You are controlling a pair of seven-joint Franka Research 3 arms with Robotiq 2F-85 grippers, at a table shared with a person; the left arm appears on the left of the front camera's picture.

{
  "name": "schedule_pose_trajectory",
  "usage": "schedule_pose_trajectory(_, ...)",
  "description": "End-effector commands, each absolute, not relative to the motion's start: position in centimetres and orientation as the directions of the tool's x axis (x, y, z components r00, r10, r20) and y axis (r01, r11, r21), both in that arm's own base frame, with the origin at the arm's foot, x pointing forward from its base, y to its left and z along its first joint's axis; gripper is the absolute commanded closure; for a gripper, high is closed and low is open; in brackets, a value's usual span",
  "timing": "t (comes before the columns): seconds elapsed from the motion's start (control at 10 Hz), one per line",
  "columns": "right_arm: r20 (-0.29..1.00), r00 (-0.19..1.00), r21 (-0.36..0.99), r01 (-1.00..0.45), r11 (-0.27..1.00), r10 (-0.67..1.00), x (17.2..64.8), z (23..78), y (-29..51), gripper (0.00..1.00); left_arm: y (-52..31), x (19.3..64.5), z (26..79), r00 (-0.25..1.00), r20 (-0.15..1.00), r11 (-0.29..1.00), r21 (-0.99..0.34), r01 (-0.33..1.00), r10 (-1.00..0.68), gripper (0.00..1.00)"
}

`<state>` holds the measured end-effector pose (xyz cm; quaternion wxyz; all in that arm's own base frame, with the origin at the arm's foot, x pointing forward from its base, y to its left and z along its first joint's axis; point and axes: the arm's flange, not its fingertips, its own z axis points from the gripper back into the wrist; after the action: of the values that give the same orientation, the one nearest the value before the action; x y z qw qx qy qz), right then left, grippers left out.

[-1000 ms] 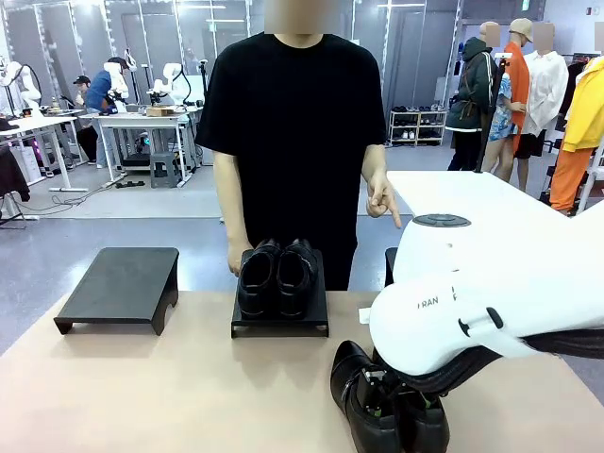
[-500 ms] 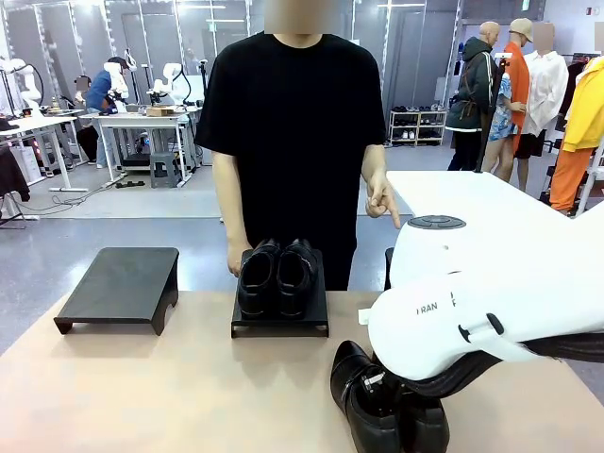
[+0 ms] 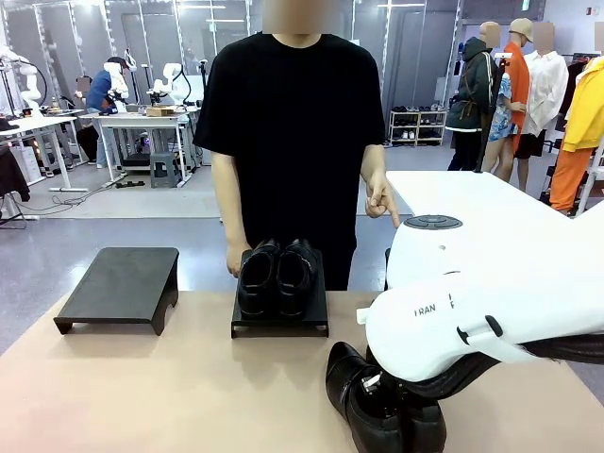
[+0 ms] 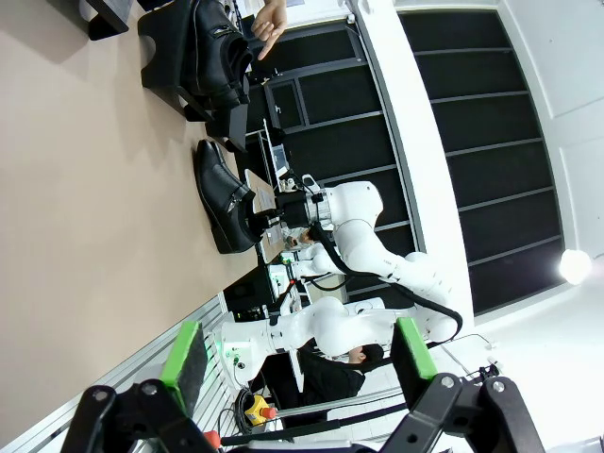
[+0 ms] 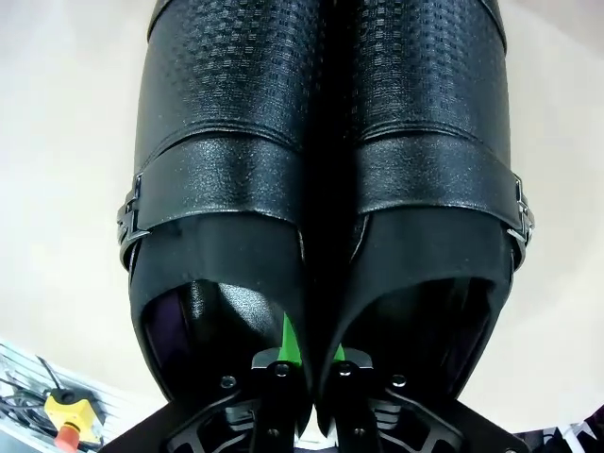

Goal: Place the shoes on the stand as instructed by the person.
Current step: Pick up another pair of Shoes and place it on the Shoes Stand indicated by the person.

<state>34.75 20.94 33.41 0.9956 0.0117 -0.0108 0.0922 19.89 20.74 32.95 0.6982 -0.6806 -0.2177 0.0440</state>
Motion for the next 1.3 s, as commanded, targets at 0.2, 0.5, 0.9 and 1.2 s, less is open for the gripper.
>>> schedule_pose_trajectory(0.2,0.024,0.983,0.021,-0.182,0.983,0.181,34.7,33.4,20.9,1.00,20.8,19.8,33.1,0.898,0.253,0.062,-0.967,0.247,0.360,0.00)
schedule_pose_trajectory(0.5,0.024,0.983,0.021,-0.182,0.983,0.181,34.7,33.4,20.9,1.00,20.8,19.8,33.1,0.898,0.253,0.062,-0.967,0.247,0.360,0.00)
schedule_pose_trajectory(0.9,0.119,0.970,0.021,-0.218,0.976,0.214,34.9,39.1,19.0,0.92,20.8,19.8,33.1,0.898,0.253,0.062,-0.967,0.247,0.360,0.00)
schedule_pose_trajectory(1.2,0.233,0.955,0.021,-0.193,0.981,0.183,36.6,44.3,16.5,0.92,20.8,19.8,33.1,0.898,0.253,0.062,-0.967,0.247,0.360,0.00)
